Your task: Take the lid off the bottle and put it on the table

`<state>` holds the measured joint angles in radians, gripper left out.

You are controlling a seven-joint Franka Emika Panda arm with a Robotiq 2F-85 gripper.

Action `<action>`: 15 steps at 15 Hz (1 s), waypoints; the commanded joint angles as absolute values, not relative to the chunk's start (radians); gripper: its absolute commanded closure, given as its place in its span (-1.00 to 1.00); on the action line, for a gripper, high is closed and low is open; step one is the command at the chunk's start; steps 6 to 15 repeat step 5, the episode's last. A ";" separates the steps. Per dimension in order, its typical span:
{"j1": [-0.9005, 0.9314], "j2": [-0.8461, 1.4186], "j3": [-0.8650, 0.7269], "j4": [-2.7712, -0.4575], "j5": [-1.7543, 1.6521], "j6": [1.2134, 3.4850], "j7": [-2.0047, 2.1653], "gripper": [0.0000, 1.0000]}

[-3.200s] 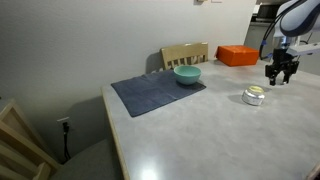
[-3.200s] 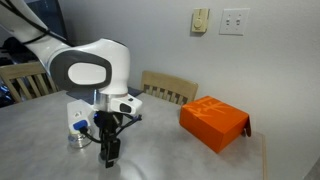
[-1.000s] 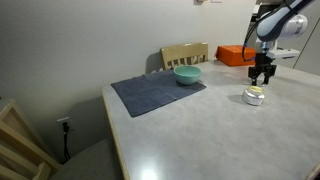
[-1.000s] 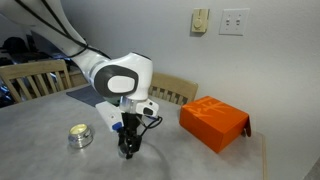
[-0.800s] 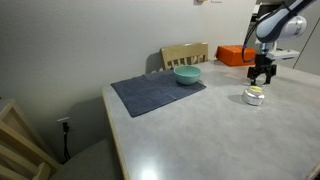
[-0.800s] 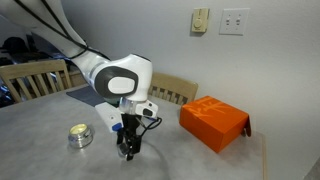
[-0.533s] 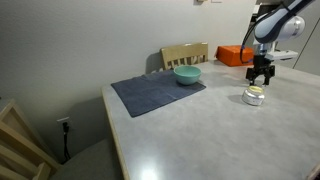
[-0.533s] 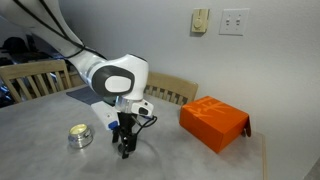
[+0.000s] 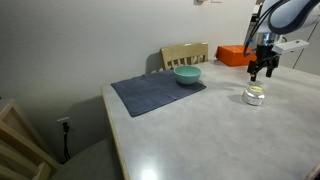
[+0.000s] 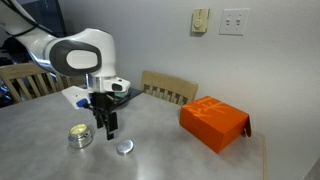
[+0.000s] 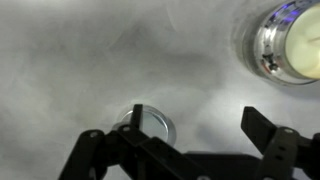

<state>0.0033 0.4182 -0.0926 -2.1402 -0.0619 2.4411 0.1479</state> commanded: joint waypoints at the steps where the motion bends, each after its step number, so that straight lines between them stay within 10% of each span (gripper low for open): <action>1: 0.009 0.376 -0.088 -2.175 -0.071 2.451 0.164 -1.00; 15: 0.014 0.354 -0.085 -2.189 -0.071 2.450 0.168 -1.00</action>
